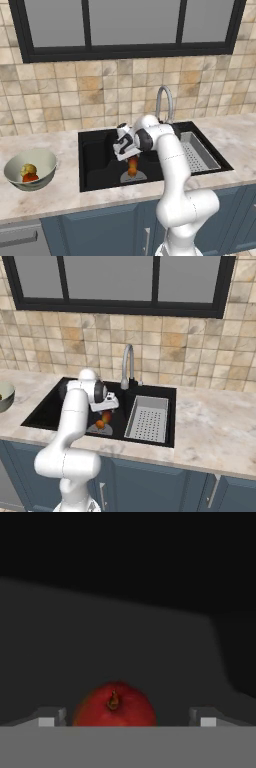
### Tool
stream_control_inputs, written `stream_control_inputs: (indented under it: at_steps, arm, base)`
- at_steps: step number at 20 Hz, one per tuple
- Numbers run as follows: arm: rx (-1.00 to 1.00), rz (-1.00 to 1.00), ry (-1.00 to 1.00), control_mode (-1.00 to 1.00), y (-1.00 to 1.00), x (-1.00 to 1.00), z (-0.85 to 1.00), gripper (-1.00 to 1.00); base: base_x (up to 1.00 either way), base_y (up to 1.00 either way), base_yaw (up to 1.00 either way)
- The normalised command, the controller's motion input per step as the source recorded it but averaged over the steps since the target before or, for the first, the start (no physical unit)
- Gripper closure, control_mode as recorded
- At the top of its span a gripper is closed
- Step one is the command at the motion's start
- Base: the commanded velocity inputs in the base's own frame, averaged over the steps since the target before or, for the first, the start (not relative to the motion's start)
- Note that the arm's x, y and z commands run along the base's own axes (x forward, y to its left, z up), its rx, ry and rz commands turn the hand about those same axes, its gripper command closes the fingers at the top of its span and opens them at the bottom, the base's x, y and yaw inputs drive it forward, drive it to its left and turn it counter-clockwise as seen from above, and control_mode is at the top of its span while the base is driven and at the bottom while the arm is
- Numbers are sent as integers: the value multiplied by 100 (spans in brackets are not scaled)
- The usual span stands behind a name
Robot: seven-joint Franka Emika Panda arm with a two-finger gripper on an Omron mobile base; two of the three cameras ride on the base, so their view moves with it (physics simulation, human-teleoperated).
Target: There is a mixed pile of frozen fruits and vegetables on the counter. Locate all the frozen vegetables and place the items in a bowl on the counter. Take all the frozen fruits and defrost them in a running sink.
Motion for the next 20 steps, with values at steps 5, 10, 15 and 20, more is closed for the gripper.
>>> stream_control_inputs:
  at_steps: [5, 10, 15, 20]
  arm:
    - [0, 0, -1, -100, 17, -44, 49, -100]
    - [1, 0, -3, -100, 9, -61, 49, -100]
    - [2, 0, -4, -100, 1, -62, 57, -100]
    - [3, -2, -7, -100, 0, -60, 74, -100]
  base:
    - [0, 0, 0]
    - [0, 0, 0]
    - [0, 0, 0]
    - [0, 0, 0]
